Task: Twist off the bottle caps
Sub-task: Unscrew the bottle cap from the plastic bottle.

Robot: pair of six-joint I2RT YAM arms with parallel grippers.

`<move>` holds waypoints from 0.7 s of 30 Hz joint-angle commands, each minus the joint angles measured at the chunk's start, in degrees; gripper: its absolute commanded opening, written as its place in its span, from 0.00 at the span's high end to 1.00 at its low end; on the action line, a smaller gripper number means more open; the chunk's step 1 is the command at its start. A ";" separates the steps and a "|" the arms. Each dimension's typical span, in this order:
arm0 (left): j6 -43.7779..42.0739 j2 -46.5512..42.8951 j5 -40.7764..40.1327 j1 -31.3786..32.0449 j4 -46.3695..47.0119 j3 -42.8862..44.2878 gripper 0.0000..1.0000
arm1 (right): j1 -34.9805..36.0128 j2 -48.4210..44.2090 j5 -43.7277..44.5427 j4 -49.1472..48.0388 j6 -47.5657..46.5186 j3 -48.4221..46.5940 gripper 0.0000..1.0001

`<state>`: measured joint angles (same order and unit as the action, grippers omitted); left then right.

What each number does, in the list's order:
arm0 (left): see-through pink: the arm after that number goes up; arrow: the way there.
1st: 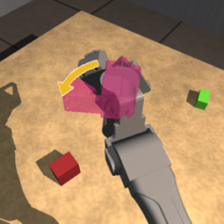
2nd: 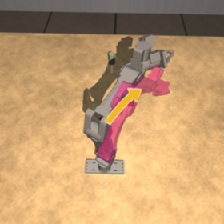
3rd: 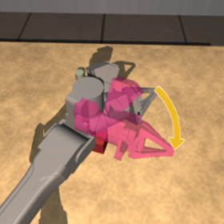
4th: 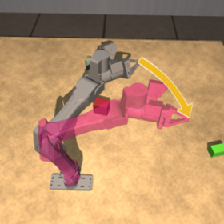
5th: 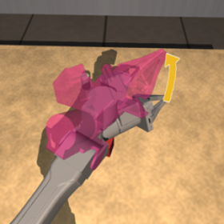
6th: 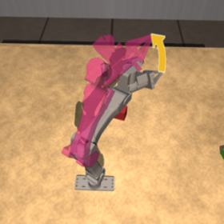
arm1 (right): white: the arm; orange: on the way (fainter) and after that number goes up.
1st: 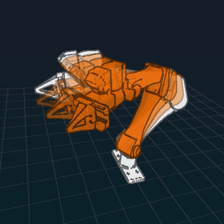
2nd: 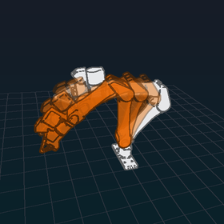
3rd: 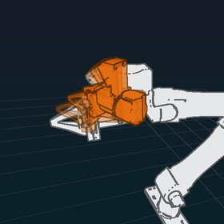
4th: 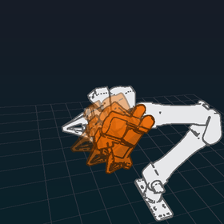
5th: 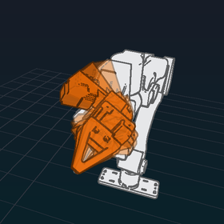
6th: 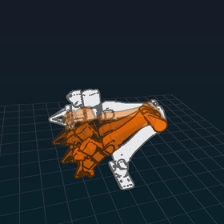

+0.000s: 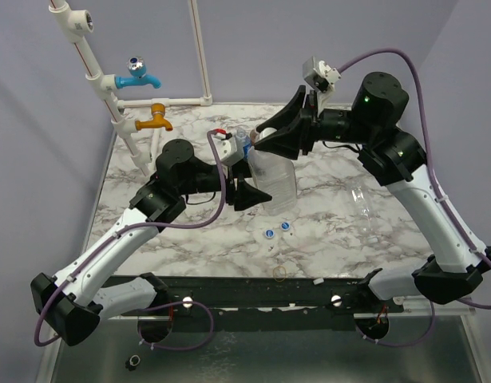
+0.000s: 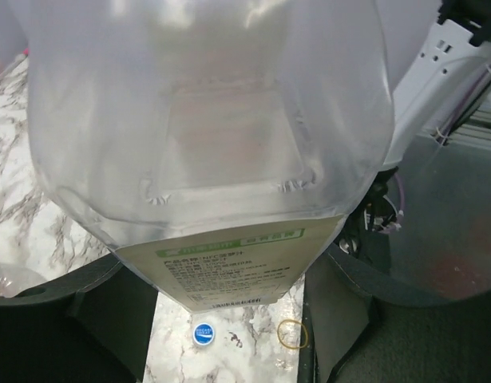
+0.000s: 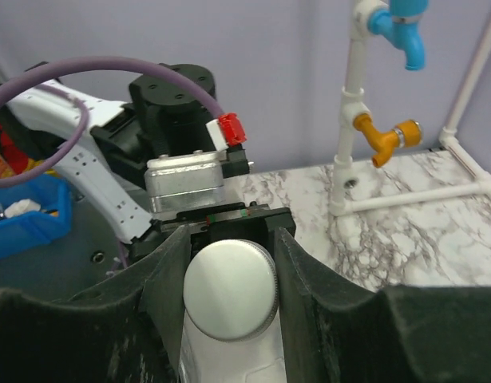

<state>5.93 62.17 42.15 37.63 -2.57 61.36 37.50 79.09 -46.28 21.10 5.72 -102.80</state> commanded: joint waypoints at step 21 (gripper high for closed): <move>-17.44 -5.07 -14.71 -0.32 -7.33 -11.55 1.00 | 0.50 -10.36 29.03 3.13 -0.42 11.85 0.93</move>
<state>-8.14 59.99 33.21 37.45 -10.59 51.18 37.89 68.31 -36.42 23.51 4.60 -95.55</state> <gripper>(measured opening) 0.663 0.424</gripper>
